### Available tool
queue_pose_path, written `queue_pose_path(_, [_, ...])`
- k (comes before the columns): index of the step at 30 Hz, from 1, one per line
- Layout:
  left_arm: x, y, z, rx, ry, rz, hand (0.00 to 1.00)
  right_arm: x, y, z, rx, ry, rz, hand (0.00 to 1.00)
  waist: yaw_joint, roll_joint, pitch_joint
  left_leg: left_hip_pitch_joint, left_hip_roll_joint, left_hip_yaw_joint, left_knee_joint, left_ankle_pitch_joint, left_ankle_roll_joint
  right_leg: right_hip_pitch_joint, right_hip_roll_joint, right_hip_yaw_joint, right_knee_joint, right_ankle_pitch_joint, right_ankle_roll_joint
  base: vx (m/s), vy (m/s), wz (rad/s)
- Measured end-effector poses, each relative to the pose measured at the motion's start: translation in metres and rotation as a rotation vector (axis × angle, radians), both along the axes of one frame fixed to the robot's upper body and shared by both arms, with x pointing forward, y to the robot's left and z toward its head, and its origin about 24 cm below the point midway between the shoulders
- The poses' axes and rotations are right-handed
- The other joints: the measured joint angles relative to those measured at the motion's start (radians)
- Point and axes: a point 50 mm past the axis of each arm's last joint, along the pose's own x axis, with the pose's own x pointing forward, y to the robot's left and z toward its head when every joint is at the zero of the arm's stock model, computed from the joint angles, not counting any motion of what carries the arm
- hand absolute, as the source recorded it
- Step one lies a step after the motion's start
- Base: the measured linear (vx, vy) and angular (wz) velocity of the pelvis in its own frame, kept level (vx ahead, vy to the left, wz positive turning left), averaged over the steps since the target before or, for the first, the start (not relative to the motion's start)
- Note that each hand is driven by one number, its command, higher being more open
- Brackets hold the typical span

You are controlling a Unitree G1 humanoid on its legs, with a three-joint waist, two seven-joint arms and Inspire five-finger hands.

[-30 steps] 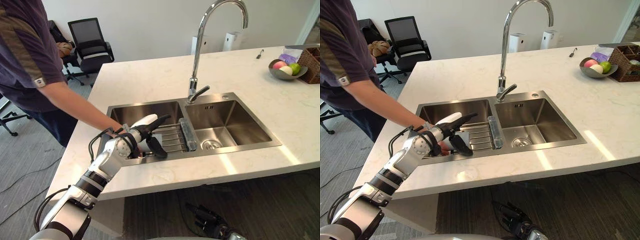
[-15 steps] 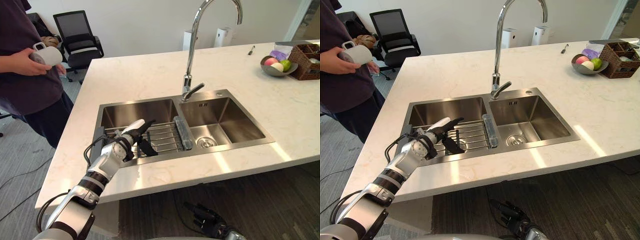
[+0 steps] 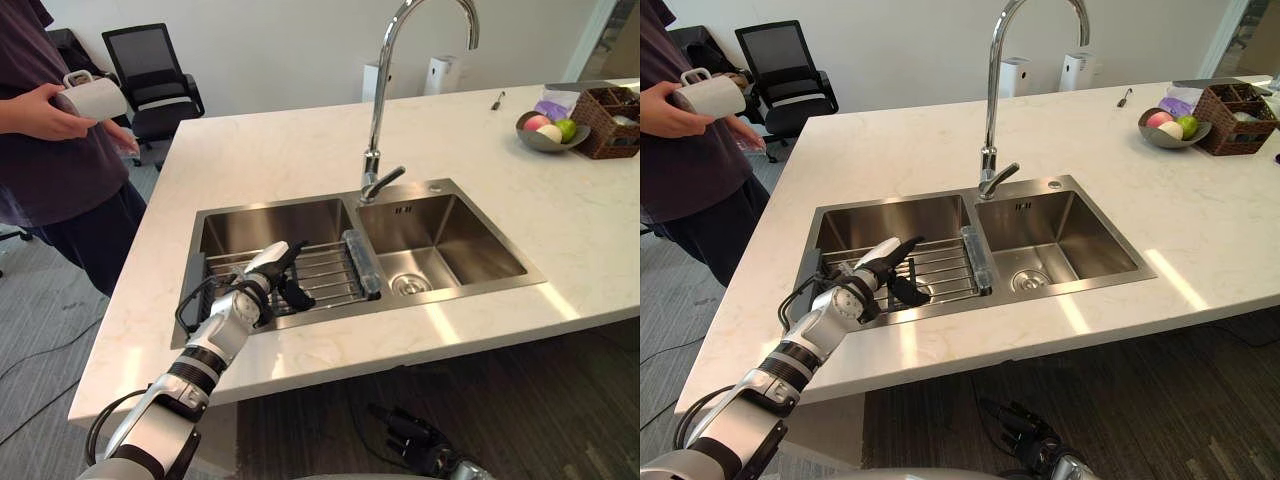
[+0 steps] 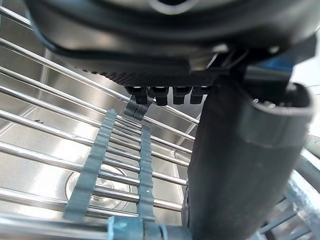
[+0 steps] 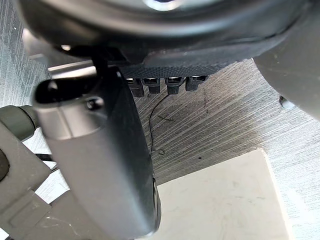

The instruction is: Walk over to the sink, pick up the cup, carry it to the dishwasher, place the cup inside the dishwasher, then close the dishwasher door

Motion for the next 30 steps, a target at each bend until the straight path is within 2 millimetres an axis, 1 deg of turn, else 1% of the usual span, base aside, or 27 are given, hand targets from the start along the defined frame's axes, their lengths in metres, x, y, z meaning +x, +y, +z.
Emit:
queue_pose_path(1, [0.001,0.002,0.002,-0.019,-0.003,0.007,1.0,0.0,0.0,0.0,0.0,0.0,0.0,1.0,0.0,0.0,0.0,0.0,0.0,-0.001,-0.001,0.0,0.0,0.0,0.0,0.0,0.0,0.0,0.0,0.0,-0.03,0.01])
queue_pose_path(2, [0.001,0.006,0.007,-0.043,-0.015,0.014,1.0,0.0,0.0,0.0,0.0,-0.001,-0.001,1.0,0.0,0.0,0.0,-0.001,0.0,-0.003,-0.001,0.0,0.0,0.001,0.0,-0.001,0.0,0.0,0.0,0.0,0.0,0.0])
queue_pose_path(4, [0.003,0.007,0.018,-0.065,-0.049,0.005,1.0,-0.001,-0.001,0.0,0.0,-0.001,-0.011,1.0,0.006,0.001,0.001,-0.003,0.0,-0.004,0.0,0.0,0.0,-0.001,-0.001,0.0,0.0,0.0,0.0,0.0,0.0,0.0])
queue_pose_path(5, [0.003,0.006,0.036,-0.093,-0.11,-0.018,1.0,-0.002,-0.002,0.0,0.001,-0.001,-0.018,1.0,0.017,0.0,0.002,-0.004,-0.001,-0.005,0.0,0.0,0.0,-0.001,-0.001,-0.001,0.0,0.0,0.0,0.0,0.0,0.0])
queue_pose_path(6, [0.003,0.005,0.044,-0.109,-0.139,-0.025,1.0,-0.003,-0.003,0.0,0.002,0.0,-0.021,1.0,0.022,0.0,0.002,-0.004,-0.001,-0.006,0.0,0.0,0.0,-0.001,-0.001,-0.001,0.0,0.0,0.0,-0.01,-0.02,0.05])
queue_pose_path(7, [0.003,0.006,0.061,-0.133,-0.2,-0.038,1.0,-0.003,-0.003,0.0,0.005,-0.003,-0.027,1.0,0.026,0.0,0.002,-0.006,-0.001,-0.009,0.001,0.0,0.0,0.0,-0.002,-0.003,0.0,0.0,0.0,-0.01,-0.008,0.05])
queue_pose_path(8, [0.003,0.007,0.07,-0.141,-0.23,-0.044,1.0,-0.003,-0.004,0.0,0.006,-0.004,-0.029,1.0,0.026,0.0,0.002,-0.007,-0.001,-0.011,0.002,0.0,0.0,0.0,-0.003,-0.004,0.0,0.0,0.0,0.0,-0.004,0.06])
queue_pose_path(10, [0.0,0.012,0.099,-0.184,-0.325,-0.058,1.0,-0.003,-0.005,0.001,0.012,-0.006,-0.049,1.0,0.031,0.0,0.002,-0.008,-0.001,-0.016,0.006,0.0,0.0,0.004,-0.003,-0.009,0.0,-0.002,-0.001,0.0,0.0,0.06])
queue_pose_path(11, [0.0,0.013,0.104,-0.186,-0.341,-0.064,1.0,-0.004,-0.005,0.001,0.013,-0.006,-0.051,1.0,0.034,0.0,0.002,-0.008,-0.001,-0.017,0.006,0.0,0.001,0.005,-0.004,-0.011,0.0,-0.002,-0.001,-0.01,-0.006,0.09])
queue_pose_path(12, [0.0,0.015,0.114,-0.186,-0.364,-0.076,1.0,-0.005,-0.004,0.0,0.014,-0.003,-0.051,1.0,0.04,0.0,0.002,-0.007,0.0,-0.022,0.008,-0.001,0.001,0.008,-0.004,-0.016,0.0,-0.003,-0.002,-0.03,-0.012,0.08])
queue_pose_path(14, [0.0,0.015,0.12,-0.193,-0.363,-0.1,1.0,-0.006,-0.004,0.0,0.017,0.004,-0.05,1.0,0.05,0.0,0.002,-0.008,0.0,-0.026,0.011,-0.001,0.002,0.01,-0.005,-0.02,0.001,-0.003,-0.003,-0.05,-0.023,0.08])
queue_pose_path(18, [-0.003,0.019,0.126,-0.154,-0.323,-0.16,1.0,-0.007,-0.005,0.0,0.021,0.006,-0.06,1.0,0.05,0.001,0.001,-0.012,-0.003,-0.037,0.012,0.0,0.003,0.012,-0.009,-0.029,0.001,-0.003,-0.003,-0.05,-0.026,0.07])
queue_pose_path(22, [0.0,0.021,0.138,-0.133,-0.278,-0.197,1.0,-0.008,-0.006,0.0,0.025,0.003,-0.066,1.0,0.052,0.001,-0.001,-0.02,-0.004,-0.043,0.012,0.001,0.004,0.008,-0.01,-0.034,0.0,-0.003,-0.002,-0.01,-0.019,0.03])
queue_pose_path(26, [0.003,0.023,0.155,-0.108,-0.3,-0.216,1.0,-0.008,-0.006,0.0,0.026,0.003,-0.065,1.0,0.053,0.002,-0.003,-0.023,-0.003,-0.047,0.012,0.001,0.004,0.007,-0.009,-0.039,-0.002,-0.003,-0.002,0.0,-0.014,0.02])
queue_pose_path(30, [0.004,0.025,0.162,-0.09,-0.314,-0.217,1.0,-0.008,-0.006,0.0,0.026,0.005,-0.066,1.0,0.053,0.002,-0.005,-0.024,-0.003,-0.047,0.012,0.001,0.004,0.008,-0.009,-0.04,-0.003,-0.003,-0.003,-0.01,-0.006,0.0])
